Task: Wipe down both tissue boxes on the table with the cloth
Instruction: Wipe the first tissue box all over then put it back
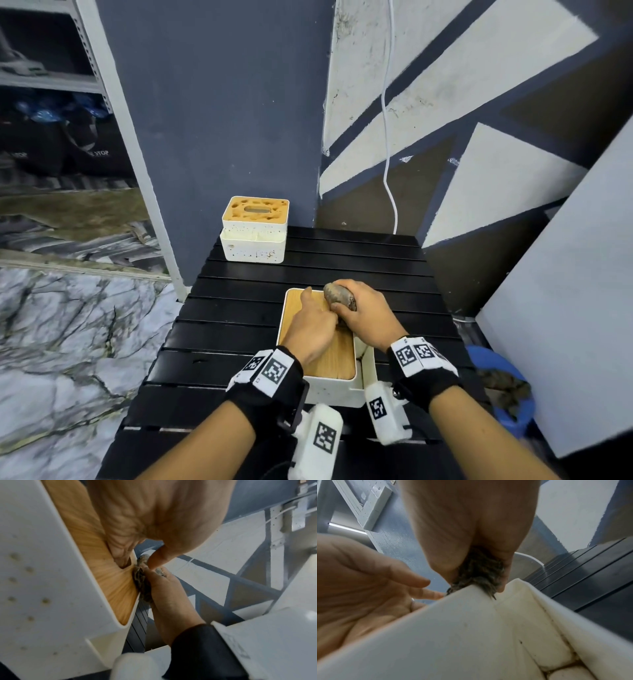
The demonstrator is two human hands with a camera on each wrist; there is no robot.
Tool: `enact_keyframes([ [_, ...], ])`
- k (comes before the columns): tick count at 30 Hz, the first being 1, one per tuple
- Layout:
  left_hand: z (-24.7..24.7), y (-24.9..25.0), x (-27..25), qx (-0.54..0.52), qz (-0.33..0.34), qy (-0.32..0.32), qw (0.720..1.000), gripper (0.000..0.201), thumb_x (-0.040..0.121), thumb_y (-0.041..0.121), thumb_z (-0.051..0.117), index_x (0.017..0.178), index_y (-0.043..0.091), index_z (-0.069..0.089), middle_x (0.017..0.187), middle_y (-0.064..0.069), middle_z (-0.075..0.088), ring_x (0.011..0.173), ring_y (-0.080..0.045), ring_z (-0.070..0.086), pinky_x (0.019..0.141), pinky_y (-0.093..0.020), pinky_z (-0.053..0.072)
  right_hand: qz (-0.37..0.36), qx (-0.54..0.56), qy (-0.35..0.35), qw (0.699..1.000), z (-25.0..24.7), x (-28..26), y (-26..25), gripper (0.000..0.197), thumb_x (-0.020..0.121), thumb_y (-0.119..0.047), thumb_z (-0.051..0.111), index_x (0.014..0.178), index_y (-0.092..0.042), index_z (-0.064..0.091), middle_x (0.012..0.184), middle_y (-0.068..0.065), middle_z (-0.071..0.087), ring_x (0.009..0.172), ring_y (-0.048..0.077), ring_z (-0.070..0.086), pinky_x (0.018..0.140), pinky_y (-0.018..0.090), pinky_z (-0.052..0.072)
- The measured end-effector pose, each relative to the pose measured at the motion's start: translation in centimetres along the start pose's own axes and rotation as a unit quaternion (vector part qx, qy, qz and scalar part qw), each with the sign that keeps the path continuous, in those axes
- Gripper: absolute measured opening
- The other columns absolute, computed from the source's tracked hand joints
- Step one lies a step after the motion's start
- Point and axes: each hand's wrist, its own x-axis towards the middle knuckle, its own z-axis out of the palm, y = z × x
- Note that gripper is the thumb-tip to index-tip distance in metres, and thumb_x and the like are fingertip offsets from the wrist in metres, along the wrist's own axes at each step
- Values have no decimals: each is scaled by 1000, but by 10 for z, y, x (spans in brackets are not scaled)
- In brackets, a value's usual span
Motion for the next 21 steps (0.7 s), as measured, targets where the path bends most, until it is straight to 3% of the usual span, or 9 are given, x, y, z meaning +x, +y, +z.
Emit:
enact_keyframes([
  [2,2,-1,0,-16,-2,11,1000,77,95,15,48,157,26,4,120,-20,64,102,-31,64,76,-31,43,5,-23,6,1000,2,4,0,38,87,-27,61,124,-25,53,119,0,59,107,18,55,95,33,43],
  [4,2,0,-1,-26,3,15,1000,76,96,16,47,157,26,3,112,-11,63,94,-27,62,76,-30,40,10,-43,5,999,-1,9,-2,38,87,-26,60,124,-25,53,117,2,60,107,20,56,93,33,44],
  [7,-3,2,-3,-34,22,15,999,71,100,16,45,157,25,4,83,6,49,68,-5,46,62,-23,37,42,-9,37,998,-17,14,-5,35,87,-26,60,121,-25,55,112,3,64,103,21,58,92,33,46],
  [9,-8,4,-5,-43,36,29,998,66,101,17,44,155,27,8,76,10,46,66,-2,42,59,-21,34,59,27,73,995,-34,16,-4,33,87,-26,61,119,-24,58,106,2,67,97,17,60,88,25,45],
  [12,-15,6,-2,-79,47,54,994,61,102,24,44,154,33,13,98,3,55,81,-13,50,80,-29,35,75,59,103,990,-60,16,-4,33,88,-29,63,120,-24,58,106,0,66,96,15,58,87,22,42],
  [16,-19,6,0,-123,64,93,986,54,102,32,42,149,42,18,114,-1,51,100,-22,47,90,-32,33,82,128,109,982,-82,10,-3,31,87,-31,64,118,-30,59,101,-8,65,95,11,63,90,35,52],
  [19,-17,-2,2,-188,76,126,971,50,101,36,44,144,51,25,121,1,53,104,-22,49,92,-32,35,55,100,100,988,-84,-3,-6,33,88,-28,64,120,-29,58,101,-9,65,92,4,62,85,19,48],
  [21,-16,-7,2,-237,85,148,956,45,100,39,47,139,55,34,126,2,54,108,-21,51,97,-34,38,37,83,92,992,-76,-15,-5,35,88,-26,65,121,-31,56,102,-10,66,91,2,61,84,14,45],
])
